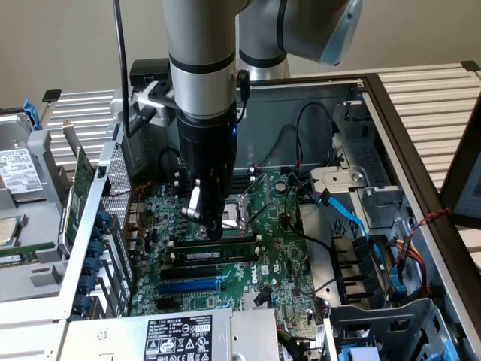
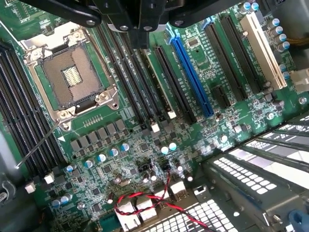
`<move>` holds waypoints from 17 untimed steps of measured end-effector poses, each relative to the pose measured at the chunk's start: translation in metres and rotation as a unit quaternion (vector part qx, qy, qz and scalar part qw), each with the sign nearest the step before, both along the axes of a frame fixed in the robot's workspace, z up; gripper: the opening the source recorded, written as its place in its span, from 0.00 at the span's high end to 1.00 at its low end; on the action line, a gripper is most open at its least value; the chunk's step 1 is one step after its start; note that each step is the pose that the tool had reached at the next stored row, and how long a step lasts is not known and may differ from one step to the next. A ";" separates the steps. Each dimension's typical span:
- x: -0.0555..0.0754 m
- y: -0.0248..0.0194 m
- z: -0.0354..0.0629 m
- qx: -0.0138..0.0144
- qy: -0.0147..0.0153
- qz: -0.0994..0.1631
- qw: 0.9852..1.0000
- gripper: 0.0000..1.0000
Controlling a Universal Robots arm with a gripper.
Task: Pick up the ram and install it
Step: 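Press down the ram until it locks into place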
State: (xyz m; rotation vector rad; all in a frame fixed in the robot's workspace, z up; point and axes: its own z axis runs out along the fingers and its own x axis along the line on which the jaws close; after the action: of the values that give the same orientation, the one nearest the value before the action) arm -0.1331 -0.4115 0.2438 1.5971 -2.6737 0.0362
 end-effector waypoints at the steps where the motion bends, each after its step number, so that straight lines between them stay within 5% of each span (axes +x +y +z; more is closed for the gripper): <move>1: 0.000 0.0000 0.0000 0.000 0.000 -0.005 1.000 0.89; 9: 0.000 0.0000 0.0000 0.000 0.000 -0.062 0.998 0.89; 17: 0.000 0.0000 -0.0001 0.000 0.000 -0.123 0.992 0.89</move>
State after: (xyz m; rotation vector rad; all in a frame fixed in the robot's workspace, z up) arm -0.1331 -0.4115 0.2437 1.2538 -2.8482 0.0308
